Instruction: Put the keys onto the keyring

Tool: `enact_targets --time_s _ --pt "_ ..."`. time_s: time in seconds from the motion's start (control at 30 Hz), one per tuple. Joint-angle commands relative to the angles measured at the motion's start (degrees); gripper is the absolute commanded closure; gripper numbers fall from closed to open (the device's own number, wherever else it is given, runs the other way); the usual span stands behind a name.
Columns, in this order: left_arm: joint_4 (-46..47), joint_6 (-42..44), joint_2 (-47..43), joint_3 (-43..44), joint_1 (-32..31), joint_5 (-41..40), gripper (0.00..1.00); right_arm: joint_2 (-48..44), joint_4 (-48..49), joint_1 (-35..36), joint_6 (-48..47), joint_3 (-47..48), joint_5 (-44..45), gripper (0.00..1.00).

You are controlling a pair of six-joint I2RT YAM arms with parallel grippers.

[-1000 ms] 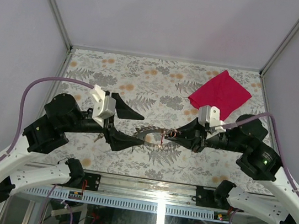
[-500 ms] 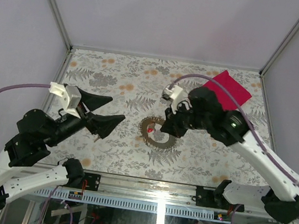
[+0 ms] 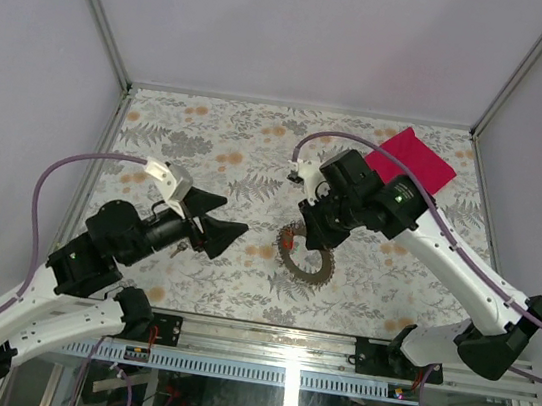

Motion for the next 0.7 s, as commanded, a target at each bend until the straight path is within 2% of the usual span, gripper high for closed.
enact_targets --time_s 0.0,0.27,0.43,0.67 --pt "10.7 0.5 3.3 -2.5 0.2 7.5 0.24 -2.6 -5.4 -0.4 -4.7 6.2 0.8 1.00" --pt "26.0 3.6 7.6 -8.6 0.2 20.4 0.28 -4.0 -14.2 -0.4 -14.5 13.7 -3.0 1.00" --pt "29.5 5.7 10.2 -9.0 0.1 28.2 0.28 -6.6 -13.7 -0.3 -17.3 13.8 -7.4 1.00" --pt "34.7 5.6 14.6 -8.6 0.2 34.1 0.29 -8.5 -12.3 0.5 -20.0 13.9 -10.3 1.00"
